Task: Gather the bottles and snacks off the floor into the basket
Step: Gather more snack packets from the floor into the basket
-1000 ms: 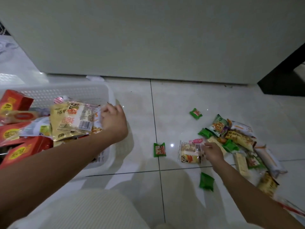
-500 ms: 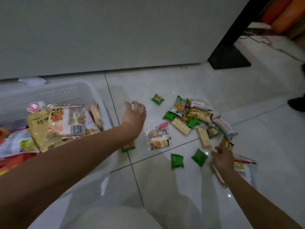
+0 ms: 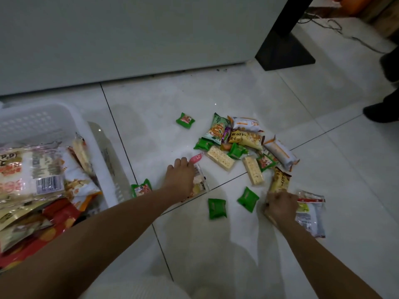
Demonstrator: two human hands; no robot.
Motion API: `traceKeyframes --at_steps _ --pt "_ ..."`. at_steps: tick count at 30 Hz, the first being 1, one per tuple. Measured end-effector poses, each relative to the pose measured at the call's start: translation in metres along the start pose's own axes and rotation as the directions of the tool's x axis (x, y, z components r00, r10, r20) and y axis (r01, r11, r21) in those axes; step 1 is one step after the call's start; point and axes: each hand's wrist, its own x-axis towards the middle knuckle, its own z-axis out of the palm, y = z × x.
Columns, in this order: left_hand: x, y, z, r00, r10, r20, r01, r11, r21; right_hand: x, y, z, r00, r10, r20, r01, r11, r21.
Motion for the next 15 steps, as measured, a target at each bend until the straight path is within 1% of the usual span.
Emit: traceKeyframes --at_steps 1,3,5,6,7,9,11,13,14,15 --pt "0.003 0.0 -0.001 1.0 -0.026 0.007 0.027 1.0 -0.003 0.004 -0.003 0.004 0.997 0.045 -0.056 -0.044 0.999 0.028" --pt "0.009 -0.002 -0.001 0.995 -0.093 0.032 0.095 0.993 -0.074 0.013 -0.009 0.009 0.989 0.133 -0.065 -0.123 0.983 0.135" --pt "0.011 -0.005 -0.002 0.988 -0.134 0.083 0.147 0.972 -0.186 0.018 -0.017 0.01 0.976 0.219 0.004 -0.213 0.945 0.247" --pt "0.009 -0.007 -0.004 0.984 -0.136 0.114 0.161 0.956 -0.246 0.02 -0.018 0.01 0.963 0.268 0.044 -0.27 0.926 0.263" --pt "0.004 -0.007 -0.005 0.981 -0.128 0.148 0.169 0.935 -0.311 0.02 -0.019 0.008 0.954 0.287 0.08 -0.298 0.926 0.231" --pt "-0.006 -0.009 -0.011 0.977 -0.092 0.192 0.162 0.908 -0.387 0.018 -0.019 0.006 0.955 0.259 0.144 -0.279 0.95 0.142" --pt "-0.015 -0.014 -0.024 0.984 -0.059 0.17 0.121 0.914 -0.387 0.013 -0.023 0.003 0.956 0.235 0.173 -0.263 0.951 0.161" --pt "-0.02 -0.025 -0.049 0.993 -0.072 0.092 0.106 0.894 -0.435 0.011 -0.043 -0.004 0.963 0.243 0.117 -0.263 0.94 0.216" --pt "-0.023 -0.033 -0.067 0.994 -0.106 0.038 0.111 0.868 -0.484 0.009 -0.059 -0.009 0.975 0.211 0.066 -0.221 0.943 0.247" --pt "-0.024 -0.043 -0.086 0.987 -0.156 -0.027 0.118 0.838 -0.532 0.007 -0.078 -0.014 0.989 0.146 0.026 -0.147 0.946 0.288"
